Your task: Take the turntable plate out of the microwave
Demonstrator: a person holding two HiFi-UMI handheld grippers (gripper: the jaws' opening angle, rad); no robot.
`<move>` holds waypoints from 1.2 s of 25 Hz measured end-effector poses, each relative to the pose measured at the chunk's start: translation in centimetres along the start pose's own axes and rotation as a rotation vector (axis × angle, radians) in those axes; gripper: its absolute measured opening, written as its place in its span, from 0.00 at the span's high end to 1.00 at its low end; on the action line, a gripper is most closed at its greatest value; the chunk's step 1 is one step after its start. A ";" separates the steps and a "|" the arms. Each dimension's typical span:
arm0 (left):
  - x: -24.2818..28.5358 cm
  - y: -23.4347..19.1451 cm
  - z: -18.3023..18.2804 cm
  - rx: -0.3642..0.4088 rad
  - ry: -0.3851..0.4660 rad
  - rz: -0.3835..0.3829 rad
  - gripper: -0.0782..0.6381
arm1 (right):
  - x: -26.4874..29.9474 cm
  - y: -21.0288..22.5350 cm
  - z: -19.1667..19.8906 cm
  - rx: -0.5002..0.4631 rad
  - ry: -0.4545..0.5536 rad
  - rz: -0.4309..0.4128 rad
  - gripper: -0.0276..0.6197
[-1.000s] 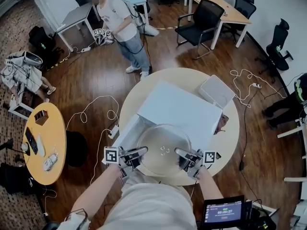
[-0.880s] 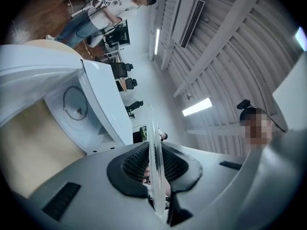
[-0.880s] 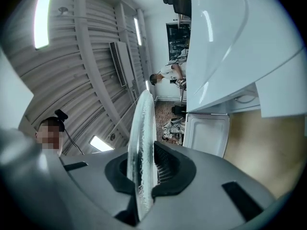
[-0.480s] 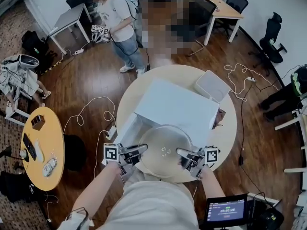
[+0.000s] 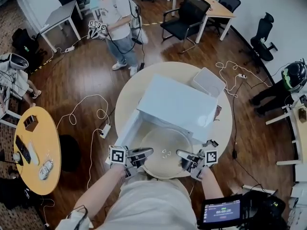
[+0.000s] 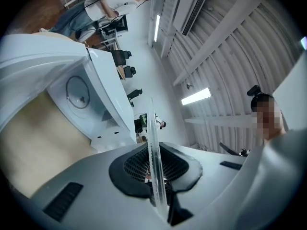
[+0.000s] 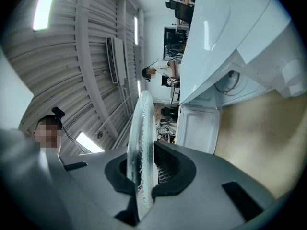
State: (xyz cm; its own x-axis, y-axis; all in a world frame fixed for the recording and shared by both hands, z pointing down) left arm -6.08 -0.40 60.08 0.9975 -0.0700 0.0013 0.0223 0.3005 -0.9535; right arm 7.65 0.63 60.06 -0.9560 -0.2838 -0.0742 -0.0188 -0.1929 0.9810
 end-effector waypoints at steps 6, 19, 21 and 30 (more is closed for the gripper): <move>-2.3 -0.4 0.9 -0.087 -0.015 0.029 0.83 | 2.1 -0.4 2.1 0.000 0.036 0.041 0.91; -4.1 1.2 1.5 -0.100 -0.046 0.145 0.85 | 3.3 -1.7 4.8 -0.021 0.135 0.107 0.91; -3.9 1.5 1.7 -0.125 -0.037 0.157 0.85 | 3.1 -1.9 5.0 -0.028 0.154 0.117 0.91; -3.4 3.0 0.7 -0.233 0.056 0.182 0.85 | 2.1 -3.3 4.0 -0.054 0.305 0.087 0.91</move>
State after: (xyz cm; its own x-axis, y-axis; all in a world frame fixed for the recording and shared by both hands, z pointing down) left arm -9.31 1.40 57.43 0.9784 -0.0890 -0.1865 -0.1789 0.0868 -0.9800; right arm 4.52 4.45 57.36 -0.8215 -0.5681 -0.0490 0.0820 -0.2027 0.9758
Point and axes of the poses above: the fingertips, and each gripper's own axes: x forward along the fingers, y to its right, z out of its underside, the point moved 1 cm from there along -x, backward along the fingers, and after that the axes turned 6 degrees about -y, right-handed, at the moved point
